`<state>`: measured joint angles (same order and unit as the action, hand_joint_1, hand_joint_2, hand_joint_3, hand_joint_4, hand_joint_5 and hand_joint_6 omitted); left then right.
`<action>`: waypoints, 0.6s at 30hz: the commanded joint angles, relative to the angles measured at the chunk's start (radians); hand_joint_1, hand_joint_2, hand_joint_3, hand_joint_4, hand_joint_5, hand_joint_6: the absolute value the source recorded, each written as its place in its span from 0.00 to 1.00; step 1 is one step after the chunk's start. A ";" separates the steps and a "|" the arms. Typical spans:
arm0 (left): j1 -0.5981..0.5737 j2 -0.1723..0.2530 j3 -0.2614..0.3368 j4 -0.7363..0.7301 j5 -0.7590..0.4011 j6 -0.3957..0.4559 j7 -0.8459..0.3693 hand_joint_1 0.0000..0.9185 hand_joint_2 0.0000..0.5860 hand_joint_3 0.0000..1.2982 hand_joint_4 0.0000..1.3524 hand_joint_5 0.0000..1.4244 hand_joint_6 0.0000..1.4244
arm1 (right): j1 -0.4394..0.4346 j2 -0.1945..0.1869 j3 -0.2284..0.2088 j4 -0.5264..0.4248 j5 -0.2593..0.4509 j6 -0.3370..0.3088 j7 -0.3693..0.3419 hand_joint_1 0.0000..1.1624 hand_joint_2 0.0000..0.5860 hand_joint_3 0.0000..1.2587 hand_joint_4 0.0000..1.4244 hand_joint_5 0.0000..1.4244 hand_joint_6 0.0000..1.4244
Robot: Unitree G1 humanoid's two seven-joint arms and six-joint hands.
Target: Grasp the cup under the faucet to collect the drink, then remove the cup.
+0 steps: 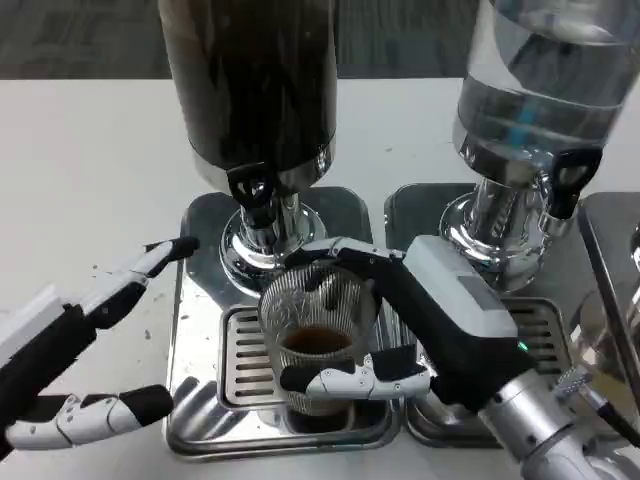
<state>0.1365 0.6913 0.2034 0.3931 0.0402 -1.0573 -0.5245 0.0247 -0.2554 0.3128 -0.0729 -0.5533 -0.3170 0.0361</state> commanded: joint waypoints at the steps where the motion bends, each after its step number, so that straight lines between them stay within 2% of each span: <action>1: 0.038 0.021 -0.009 -0.038 -0.022 -0.015 0.010 0.00 0.15 0.02 0.00 0.00 0.03 | 0.039 -0.002 -0.014 -0.086 0.024 0.002 0.006 0.53 0.38 0.33 0.35 0.47 0.56; 18: 0.134 0.056 0.008 -0.131 -0.046 -0.014 0.013 0.00 0.15 0.03 0.00 0.00 0.03 | 0.114 -0.005 -0.016 -0.176 0.036 0.016 0.032 0.52 0.37 0.33 0.35 0.47 0.56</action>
<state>0.2522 0.7299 0.1991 0.2801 0.0072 -1.0678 -0.5245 0.1304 -0.2604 0.3077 -0.2091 -0.5407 -0.2938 0.0678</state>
